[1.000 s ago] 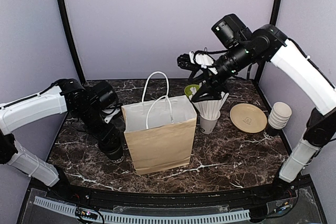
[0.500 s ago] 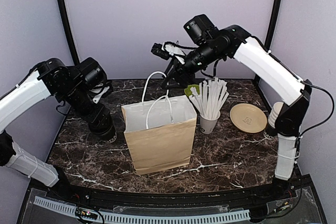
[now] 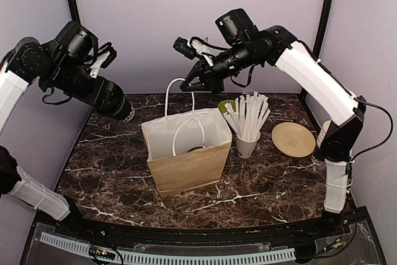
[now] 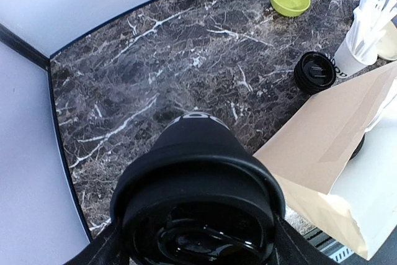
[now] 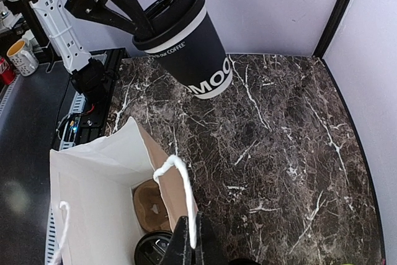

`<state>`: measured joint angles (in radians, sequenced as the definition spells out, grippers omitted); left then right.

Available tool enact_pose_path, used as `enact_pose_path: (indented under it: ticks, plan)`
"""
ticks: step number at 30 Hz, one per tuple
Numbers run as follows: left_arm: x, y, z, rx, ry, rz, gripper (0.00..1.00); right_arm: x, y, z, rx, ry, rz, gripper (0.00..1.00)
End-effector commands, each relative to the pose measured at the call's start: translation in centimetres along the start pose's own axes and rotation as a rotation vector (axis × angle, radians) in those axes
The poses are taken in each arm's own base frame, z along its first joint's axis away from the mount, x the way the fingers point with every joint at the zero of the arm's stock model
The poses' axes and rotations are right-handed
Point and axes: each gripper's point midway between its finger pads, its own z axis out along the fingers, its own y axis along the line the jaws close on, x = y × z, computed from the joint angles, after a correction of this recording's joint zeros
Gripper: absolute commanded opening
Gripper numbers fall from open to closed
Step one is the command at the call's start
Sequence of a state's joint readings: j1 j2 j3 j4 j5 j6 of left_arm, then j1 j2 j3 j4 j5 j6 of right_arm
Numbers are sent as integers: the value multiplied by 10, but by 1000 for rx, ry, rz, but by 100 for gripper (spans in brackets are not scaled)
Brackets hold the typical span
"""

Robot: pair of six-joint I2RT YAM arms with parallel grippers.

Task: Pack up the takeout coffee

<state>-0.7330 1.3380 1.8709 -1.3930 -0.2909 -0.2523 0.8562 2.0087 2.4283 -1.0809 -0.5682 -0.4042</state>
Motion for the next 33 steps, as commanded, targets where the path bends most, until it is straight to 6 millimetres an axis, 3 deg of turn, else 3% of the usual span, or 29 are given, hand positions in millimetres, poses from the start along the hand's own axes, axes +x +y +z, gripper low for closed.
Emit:
enact_pose_path:
  ticks: [1, 8, 12, 17, 24, 30, 33]
  plan:
    - [-15, 8, -15, -28, -49, 31, 66, -37, 12, -11, 11, -108, -68, 0]
    - [-33, 21, -35, -77, -141, 16, 65, -46, 25, 7, -9, -115, -105, 0]
    - [-50, 24, -59, -53, -235, -3, 63, -53, 21, 9, 29, -136, -125, 0]
    - [-61, -6, -79, 147, -322, 26, 62, -47, 6, 14, 102, -131, -113, 0]
    - [-68, -14, -100, 227, -401, 42, 59, -36, 0, 31, 109, -109, -59, 0]
    - [-55, -54, -110, 476, -395, 91, 57, -35, -1, 31, 126, -103, -50, 0]
    - [-44, -60, -107, 519, -375, 90, 54, -36, -1, 28, 130, -107, -49, 0]
